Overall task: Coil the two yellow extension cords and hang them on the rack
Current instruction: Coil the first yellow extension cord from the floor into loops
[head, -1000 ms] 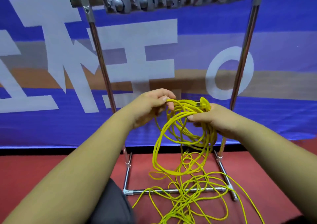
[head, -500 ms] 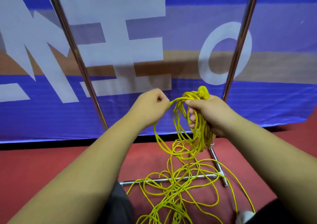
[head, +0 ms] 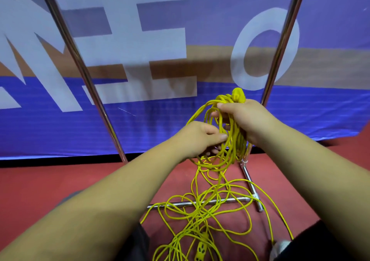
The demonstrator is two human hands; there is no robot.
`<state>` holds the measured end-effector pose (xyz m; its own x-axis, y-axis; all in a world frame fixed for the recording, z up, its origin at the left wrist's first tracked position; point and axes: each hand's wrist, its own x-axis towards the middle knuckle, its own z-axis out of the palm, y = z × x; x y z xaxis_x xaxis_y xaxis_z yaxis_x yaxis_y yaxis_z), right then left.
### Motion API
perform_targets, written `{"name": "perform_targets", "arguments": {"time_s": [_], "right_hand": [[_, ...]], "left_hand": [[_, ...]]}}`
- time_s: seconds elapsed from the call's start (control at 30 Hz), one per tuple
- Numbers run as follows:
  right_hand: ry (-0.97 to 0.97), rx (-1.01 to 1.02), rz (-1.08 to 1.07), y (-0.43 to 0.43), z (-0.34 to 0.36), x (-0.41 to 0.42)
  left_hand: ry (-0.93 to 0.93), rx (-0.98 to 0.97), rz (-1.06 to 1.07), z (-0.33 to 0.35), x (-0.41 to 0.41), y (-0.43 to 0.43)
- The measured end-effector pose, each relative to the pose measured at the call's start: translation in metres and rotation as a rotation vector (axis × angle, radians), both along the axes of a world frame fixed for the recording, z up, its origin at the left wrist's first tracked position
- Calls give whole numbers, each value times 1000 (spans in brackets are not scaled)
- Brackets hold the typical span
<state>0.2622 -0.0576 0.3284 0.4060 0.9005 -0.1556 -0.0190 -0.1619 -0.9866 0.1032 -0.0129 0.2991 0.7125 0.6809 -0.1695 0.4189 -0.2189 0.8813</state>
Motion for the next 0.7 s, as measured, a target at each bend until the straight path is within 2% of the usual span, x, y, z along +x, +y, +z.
{"name": "perform_targets", "arguments": {"time_s": [0.07,0.23,0.43,0.47,0.5,0.6,0.63,0.7], "right_hand": [[-44,-27,16,-3,-2,0],[-3,-106,42,-4,-12,-5],[-42,-132,3,-2,-15,-5],[-56,-120,12,-2,-14,-3],[-67,-111,24,-2,-13,-2],[-89,-92,97,-4,-3,0],[-79,-86,136,-5,0,0],[-4,-69,222,-7,6,1]], "left_hand": [[-93,-88,81,2,1,2],[-137,-141,186,6,3,0],[-309,-467,247,15,1,-5],[-307,-454,268,17,0,-3],[-256,-339,302,17,-2,1],[117,388,345,9,-9,21],[175,535,324,5,-11,28],[144,605,230,1,-14,41]]}}
